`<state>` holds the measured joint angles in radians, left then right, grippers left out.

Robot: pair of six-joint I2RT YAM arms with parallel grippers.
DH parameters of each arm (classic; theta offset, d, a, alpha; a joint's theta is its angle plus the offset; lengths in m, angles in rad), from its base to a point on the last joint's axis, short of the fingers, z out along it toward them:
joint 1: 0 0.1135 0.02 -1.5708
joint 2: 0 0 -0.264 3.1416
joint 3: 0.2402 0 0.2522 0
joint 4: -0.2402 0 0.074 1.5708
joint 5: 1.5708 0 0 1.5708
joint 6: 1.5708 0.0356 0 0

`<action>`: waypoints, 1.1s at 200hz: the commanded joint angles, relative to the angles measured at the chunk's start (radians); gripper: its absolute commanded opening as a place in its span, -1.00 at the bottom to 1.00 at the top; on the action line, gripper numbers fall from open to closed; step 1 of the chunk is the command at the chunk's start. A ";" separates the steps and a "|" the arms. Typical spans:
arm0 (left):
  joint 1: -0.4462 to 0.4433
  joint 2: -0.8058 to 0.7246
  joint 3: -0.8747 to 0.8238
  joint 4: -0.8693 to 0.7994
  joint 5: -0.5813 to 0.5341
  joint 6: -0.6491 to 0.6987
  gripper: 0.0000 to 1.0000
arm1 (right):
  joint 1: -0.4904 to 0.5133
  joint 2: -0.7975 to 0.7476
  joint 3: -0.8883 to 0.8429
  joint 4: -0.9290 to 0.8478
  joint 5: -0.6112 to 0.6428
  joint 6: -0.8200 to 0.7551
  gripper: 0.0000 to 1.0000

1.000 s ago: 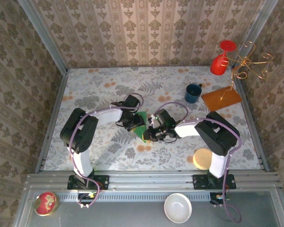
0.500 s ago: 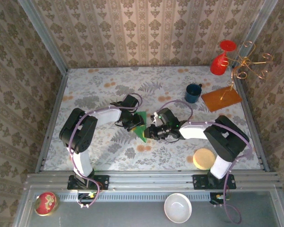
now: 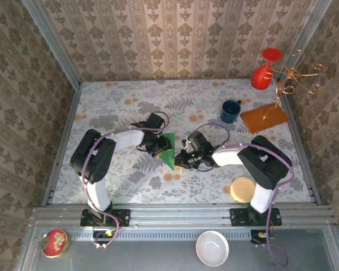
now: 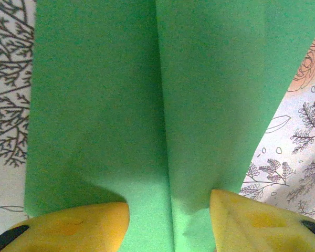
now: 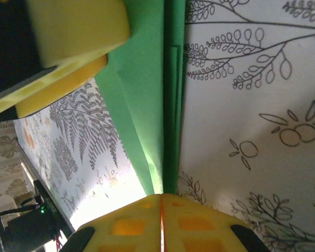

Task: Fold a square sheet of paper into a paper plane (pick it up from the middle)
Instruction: Fourth fold the wing at the center of the table.

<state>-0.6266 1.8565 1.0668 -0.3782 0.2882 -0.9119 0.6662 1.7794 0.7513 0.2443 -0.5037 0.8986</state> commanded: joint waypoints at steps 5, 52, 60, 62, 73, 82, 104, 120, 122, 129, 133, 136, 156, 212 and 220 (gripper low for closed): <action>-0.022 0.190 -0.137 0.009 -0.026 0.010 0.02 | 0.010 0.021 0.033 0.026 -0.007 0.021 -0.78; -0.020 0.187 -0.140 0.012 -0.026 0.009 0.01 | 0.012 -0.034 0.011 0.013 0.032 0.005 -0.78; -0.018 0.186 -0.139 0.012 -0.026 0.010 0.01 | 0.011 -0.046 0.008 0.009 0.039 0.000 -0.78; -0.019 0.187 -0.139 0.012 -0.026 0.010 0.01 | 0.012 -0.050 0.007 0.008 0.041 0.000 -0.78; -0.018 0.187 -0.139 0.011 -0.026 0.011 0.01 | 0.012 -0.063 0.004 0.003 0.048 -0.003 -0.77; -0.019 0.187 -0.139 0.011 -0.026 0.011 0.01 | 0.012 -0.067 0.003 0.004 0.048 -0.005 -0.77; -0.018 0.186 -0.140 0.014 -0.026 0.011 0.01 | 0.016 -0.059 0.017 0.014 0.034 -0.012 -0.76; -0.019 0.186 -0.142 0.015 -0.026 0.011 0.00 | 0.022 -0.035 0.040 0.004 0.023 -0.013 -0.76; -0.018 0.186 -0.142 0.016 -0.026 0.011 0.00 | 0.024 -0.031 0.042 0.004 0.022 -0.014 -0.77; -0.018 0.186 -0.142 0.015 -0.024 0.011 0.00 | 0.026 -0.017 0.049 0.005 0.019 -0.012 -0.76; -0.018 0.186 -0.142 0.015 -0.024 0.011 0.00 | 0.027 -0.011 0.052 0.004 0.018 -0.008 -0.76; -0.018 0.187 -0.142 0.015 -0.024 0.011 0.00 | 0.028 -0.004 0.055 0.004 0.017 -0.008 -0.76; -0.017 0.183 -0.145 0.018 -0.023 0.011 0.00 | 0.029 0.021 0.063 0.000 0.017 0.002 -0.77; -0.016 0.177 -0.148 0.027 -0.013 0.007 0.00 | 0.030 0.055 0.077 -0.055 0.022 0.008 -0.79; -0.016 0.176 -0.148 0.027 -0.012 0.005 0.00 | 0.030 0.058 0.075 -0.062 0.023 0.011 -0.79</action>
<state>-0.6193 1.8481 1.0489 -0.3546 0.3027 -0.9119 0.6914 1.8137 0.8028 0.2314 -0.4816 0.8974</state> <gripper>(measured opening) 0.498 0.105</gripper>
